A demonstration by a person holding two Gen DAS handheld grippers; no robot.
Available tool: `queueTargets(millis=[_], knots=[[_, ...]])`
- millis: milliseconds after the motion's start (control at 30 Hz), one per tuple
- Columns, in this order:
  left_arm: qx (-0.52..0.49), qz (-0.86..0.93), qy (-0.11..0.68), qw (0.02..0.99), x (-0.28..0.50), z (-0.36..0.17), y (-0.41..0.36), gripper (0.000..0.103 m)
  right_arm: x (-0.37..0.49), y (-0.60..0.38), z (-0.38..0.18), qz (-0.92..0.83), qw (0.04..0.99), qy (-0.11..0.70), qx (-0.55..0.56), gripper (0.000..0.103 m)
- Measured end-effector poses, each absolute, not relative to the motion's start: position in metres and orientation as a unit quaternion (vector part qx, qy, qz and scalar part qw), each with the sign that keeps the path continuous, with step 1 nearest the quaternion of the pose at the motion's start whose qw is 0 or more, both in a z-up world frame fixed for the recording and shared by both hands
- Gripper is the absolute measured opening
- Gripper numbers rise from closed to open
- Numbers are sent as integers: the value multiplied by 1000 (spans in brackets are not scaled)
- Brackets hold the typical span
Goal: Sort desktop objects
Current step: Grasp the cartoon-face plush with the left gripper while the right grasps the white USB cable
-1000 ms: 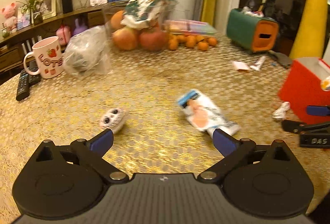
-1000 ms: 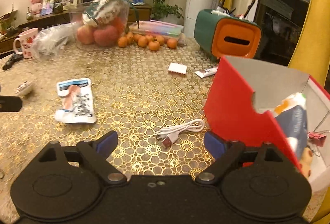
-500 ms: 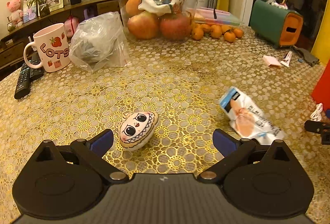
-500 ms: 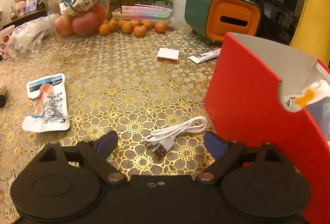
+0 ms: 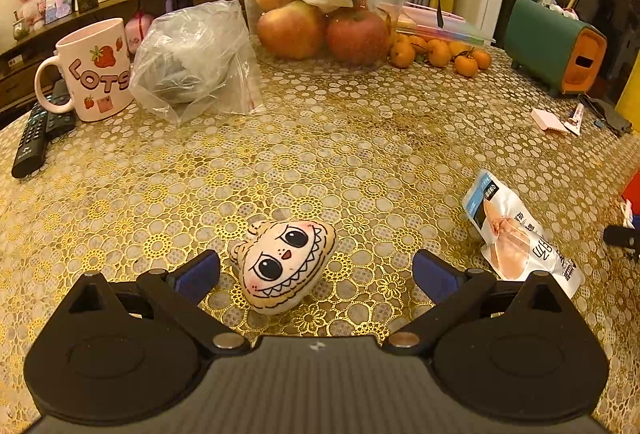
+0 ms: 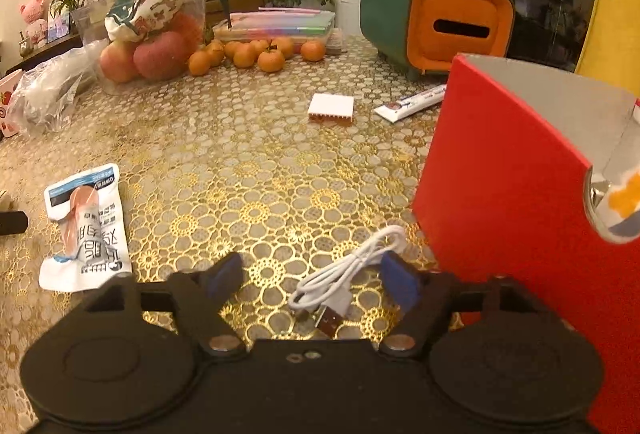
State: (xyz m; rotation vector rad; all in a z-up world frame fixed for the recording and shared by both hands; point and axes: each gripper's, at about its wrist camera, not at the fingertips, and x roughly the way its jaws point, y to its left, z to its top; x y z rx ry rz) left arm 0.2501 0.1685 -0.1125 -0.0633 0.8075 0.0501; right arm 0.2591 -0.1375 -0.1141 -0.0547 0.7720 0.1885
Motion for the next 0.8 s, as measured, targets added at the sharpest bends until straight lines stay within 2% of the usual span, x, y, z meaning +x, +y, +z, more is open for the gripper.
queueTargets(millis=[233, 300, 367, 500, 567, 633, 800], knots=[[-22, 26, 383, 923, 251, -113, 167, 102, 264, -138, -112, 87, 924, 372, -16, 36], [-22, 26, 381, 924, 251, -113, 168, 91, 264, -137, -112, 84, 925, 370, -18, 23], [-20, 30, 381, 924, 251, -113, 168, 82, 264, -137, -112, 82, 926, 368, -17, 17], [-16, 37, 378, 925, 248, -112, 168, 71, 263, -137, -112, 85, 926, 367, -19, 15], [-18, 38, 376, 926, 247, -111, 169, 58, 262, -136, -111, 85, 926, 368, -20, 14], [-18, 40, 376, 925, 245, -110, 168, 52, 261, -135, -111, 87, 926, 368, -20, 13], [-9, 50, 370, 928, 239, -107, 163, 49, 257, -137, -108, 89, 926, 368, -16, 11]])
